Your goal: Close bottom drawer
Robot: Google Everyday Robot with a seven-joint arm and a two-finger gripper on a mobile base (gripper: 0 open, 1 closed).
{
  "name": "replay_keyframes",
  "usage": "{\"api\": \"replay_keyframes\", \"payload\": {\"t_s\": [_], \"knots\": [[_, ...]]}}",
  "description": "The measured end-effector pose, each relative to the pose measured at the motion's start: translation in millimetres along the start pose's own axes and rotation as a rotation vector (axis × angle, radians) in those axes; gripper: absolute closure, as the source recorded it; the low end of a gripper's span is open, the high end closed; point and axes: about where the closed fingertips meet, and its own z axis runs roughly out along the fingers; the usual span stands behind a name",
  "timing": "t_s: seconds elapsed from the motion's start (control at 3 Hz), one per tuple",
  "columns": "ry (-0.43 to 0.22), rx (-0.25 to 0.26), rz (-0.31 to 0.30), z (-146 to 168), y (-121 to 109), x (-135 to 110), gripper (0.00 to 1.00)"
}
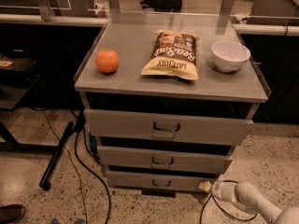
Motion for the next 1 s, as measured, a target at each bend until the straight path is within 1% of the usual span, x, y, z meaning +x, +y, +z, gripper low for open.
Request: {"api": "replay_keyframes", "payload": {"t_s": [0.33,0.67,1.0], "knots": [[0.008,0.005,0.048,-33.5,-14.2,16.9,1.00],[-0.009,-0.001,0.118,-68.2,-31.0,41.9,1.00],[-0.013,0.000,0.126,-71.4,-34.5,44.9,0.73]]}}
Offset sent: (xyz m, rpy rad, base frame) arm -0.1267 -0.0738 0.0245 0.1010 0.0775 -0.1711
